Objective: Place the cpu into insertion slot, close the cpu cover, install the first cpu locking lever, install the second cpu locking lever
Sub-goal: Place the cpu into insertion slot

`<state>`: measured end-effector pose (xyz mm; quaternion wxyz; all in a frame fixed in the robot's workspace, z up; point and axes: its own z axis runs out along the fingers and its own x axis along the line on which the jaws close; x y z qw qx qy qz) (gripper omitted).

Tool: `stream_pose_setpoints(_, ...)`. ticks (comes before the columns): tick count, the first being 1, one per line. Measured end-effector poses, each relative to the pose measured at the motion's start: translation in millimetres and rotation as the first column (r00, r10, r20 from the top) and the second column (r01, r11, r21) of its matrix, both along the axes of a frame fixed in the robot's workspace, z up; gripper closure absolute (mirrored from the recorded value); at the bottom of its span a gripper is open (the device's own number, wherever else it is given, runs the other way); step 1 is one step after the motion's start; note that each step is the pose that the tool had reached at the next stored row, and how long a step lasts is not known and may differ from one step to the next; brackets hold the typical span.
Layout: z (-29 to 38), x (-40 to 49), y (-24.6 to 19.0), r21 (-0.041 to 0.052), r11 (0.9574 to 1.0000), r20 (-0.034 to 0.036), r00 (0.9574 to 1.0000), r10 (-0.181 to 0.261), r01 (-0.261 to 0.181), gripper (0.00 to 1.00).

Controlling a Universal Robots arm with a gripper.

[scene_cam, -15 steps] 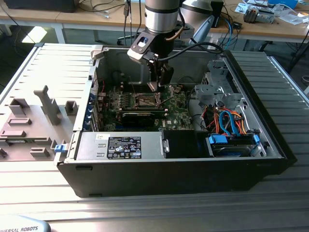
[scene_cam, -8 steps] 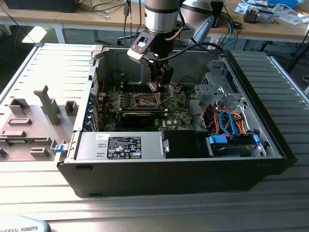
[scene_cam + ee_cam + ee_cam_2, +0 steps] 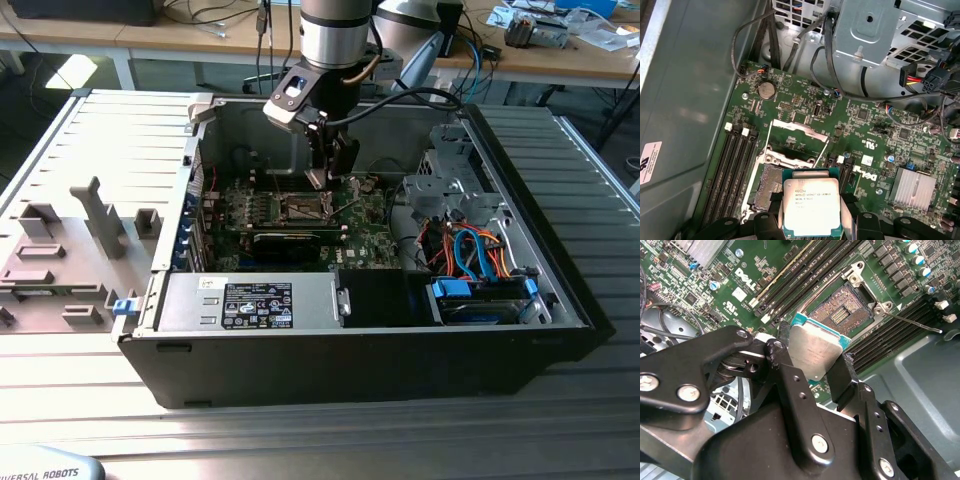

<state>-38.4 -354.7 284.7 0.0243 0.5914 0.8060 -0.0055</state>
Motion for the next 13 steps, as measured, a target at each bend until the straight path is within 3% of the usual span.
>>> stream_pose_setpoints(13,0.0,0.0,0.0,0.0000,1.0000,0.0000,1.0000,-0.008,0.008,0.46)
